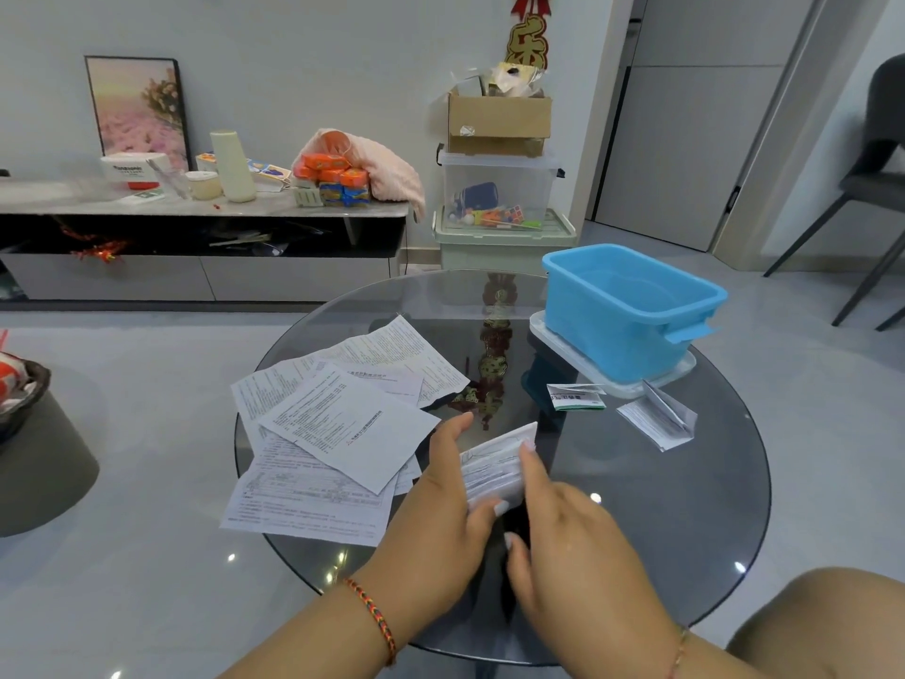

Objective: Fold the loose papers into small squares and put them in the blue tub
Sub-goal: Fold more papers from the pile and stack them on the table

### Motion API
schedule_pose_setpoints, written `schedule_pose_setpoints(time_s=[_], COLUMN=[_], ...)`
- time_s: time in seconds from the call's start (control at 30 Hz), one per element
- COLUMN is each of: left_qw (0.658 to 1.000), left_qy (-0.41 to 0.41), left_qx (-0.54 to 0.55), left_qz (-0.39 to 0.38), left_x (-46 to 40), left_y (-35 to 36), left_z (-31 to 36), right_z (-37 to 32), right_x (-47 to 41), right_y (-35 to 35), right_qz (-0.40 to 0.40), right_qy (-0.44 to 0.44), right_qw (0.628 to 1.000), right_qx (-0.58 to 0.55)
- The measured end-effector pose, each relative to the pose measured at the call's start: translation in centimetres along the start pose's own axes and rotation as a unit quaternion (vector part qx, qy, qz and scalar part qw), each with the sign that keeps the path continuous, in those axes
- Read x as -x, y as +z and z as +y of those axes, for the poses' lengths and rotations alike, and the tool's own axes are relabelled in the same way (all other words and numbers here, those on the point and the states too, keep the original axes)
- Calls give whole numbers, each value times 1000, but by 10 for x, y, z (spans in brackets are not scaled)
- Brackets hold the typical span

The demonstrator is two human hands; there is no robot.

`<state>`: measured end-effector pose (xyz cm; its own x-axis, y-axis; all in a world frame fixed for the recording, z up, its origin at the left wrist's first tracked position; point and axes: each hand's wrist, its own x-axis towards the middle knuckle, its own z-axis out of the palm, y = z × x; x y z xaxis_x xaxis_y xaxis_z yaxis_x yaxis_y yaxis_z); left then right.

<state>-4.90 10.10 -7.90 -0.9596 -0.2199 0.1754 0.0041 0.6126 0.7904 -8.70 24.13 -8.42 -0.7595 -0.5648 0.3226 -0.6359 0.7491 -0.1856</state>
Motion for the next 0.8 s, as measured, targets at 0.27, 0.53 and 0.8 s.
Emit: schedule_pose_setpoints(time_s=[0.27, 0.53, 0.8], left_qw=[1000, 999, 999], left_qy=[1, -18, -32], left_qx=[6, 28, 22], left_qz=[26, 11, -1], left_x=[1, -1, -3], left_y=[-2, -7, -6], left_z=[-3, -1, 1], right_z=[59, 82, 88], right_x=[-80, -124, -130], right_y=[-25, -12, -10], right_qz=[84, -30, -113], right_qy=[43, 25, -69], right_qw=[995, 979, 949], right_qx=[11, 201, 287])
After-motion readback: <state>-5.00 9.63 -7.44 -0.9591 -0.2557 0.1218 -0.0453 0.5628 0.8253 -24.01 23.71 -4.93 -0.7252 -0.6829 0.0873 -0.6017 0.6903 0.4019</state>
